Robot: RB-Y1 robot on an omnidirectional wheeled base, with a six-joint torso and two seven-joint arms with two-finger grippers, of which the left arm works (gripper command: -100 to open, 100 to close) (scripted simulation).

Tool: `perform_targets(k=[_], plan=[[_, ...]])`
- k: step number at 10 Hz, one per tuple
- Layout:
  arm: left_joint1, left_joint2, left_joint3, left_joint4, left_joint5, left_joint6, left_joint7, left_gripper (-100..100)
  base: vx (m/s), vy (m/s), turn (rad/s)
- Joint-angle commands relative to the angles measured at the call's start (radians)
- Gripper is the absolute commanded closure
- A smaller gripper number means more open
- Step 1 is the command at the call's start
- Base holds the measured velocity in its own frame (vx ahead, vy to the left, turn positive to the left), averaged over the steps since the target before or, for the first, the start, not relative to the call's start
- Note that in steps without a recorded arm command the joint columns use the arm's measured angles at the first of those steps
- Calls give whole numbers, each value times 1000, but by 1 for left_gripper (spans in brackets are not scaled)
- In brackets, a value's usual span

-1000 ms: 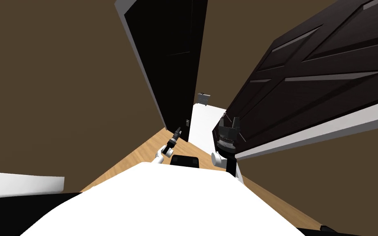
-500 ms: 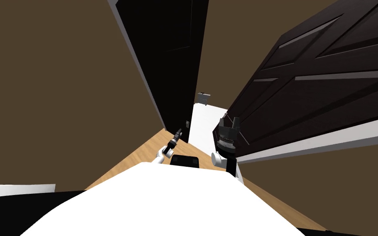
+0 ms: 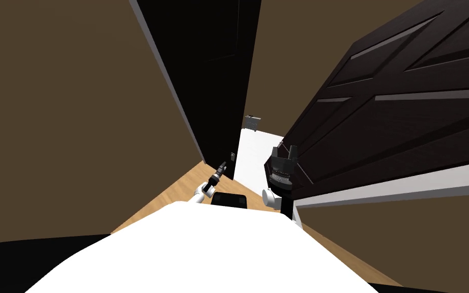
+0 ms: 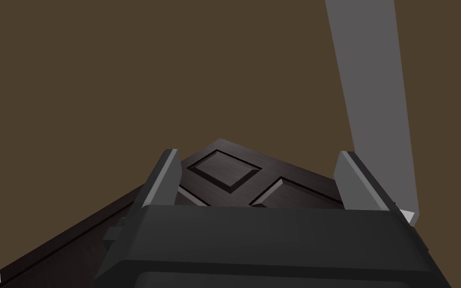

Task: Push the door open

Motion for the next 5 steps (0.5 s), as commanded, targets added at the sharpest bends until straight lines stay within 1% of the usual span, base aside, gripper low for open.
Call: perform_targets(k=[1,2,3,4,5], plan=[[-12,-1,-5,32,-2,-2,3,-100,81,4,-7],[-20,-2,-9,53,-2,-5,5,-100,95,13,-10],[-21,-1,-5,50,-1,-9,4,-100,44,6,-3],[-24,0,-1,57,1,-9,0,-100,139,-53,-37],[-24,0,0,58,2,-9,-1,-100,188,-80,-27]])
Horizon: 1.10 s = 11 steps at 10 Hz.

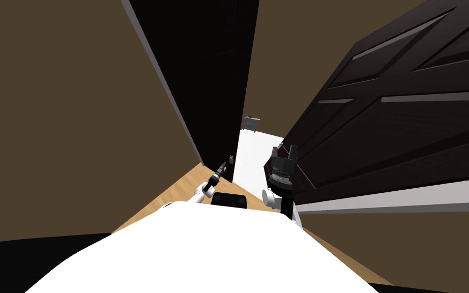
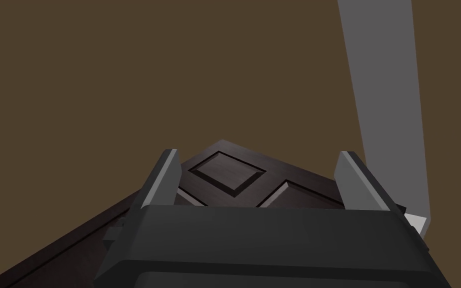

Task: Push the door open

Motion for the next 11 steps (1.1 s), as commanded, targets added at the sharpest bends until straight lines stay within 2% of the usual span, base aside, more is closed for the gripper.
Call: perform_targets(k=[1,5,6,7,11], plan=[[-1,-1,4,2,2,1,-4,-100,184,-99,-39],[-6,-13,15,13,7,2,-15,-100,221,-71,-30],[-6,-11,13,13,6,1,-13,-100,88,-31,10],[-6,-11,13,13,6,1,-13,100,-17,4,0],[-6,-11,13,13,6,1,-13,100,-19,8,-3]])
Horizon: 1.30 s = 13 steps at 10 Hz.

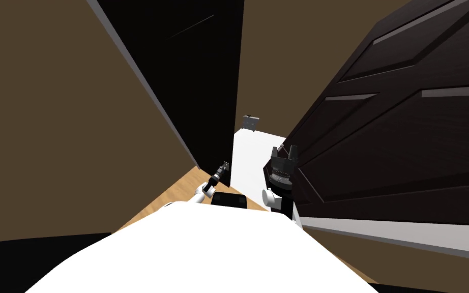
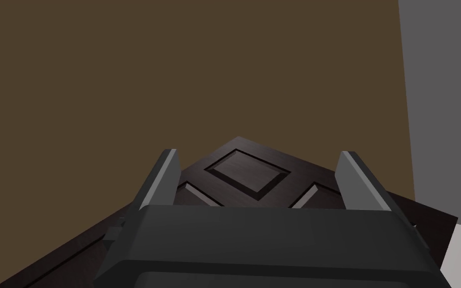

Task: Push the door open

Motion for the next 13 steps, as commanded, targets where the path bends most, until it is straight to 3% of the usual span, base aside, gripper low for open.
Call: perform_targets(k=[1,8,11,13], plan=[[-1,0,0,-2,0,-3,1,100,0,0,0],[-2,18,57,7,20,1,-17,100,148,-90,27],[-3,25,98,13,34,1,-29,100,144,-100,45],[-4,26,105,13,37,2,-31,100,127,-81,73]])
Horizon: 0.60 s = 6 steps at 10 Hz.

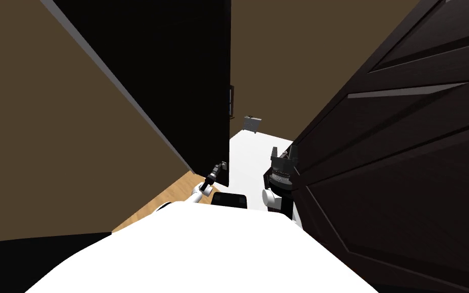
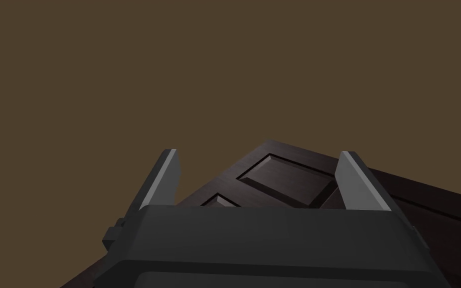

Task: Push the door open

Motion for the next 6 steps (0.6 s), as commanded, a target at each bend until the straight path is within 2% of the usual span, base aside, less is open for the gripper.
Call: perform_targets(k=[1,3,6], plan=[[0,0,-1,-3,0,2,2,-100,-80,-23,46],[0,-1,-1,-7,1,5,4,-100,-181,-23,28],[0,-8,-3,-16,2,12,9,-100,-243,9,49]])
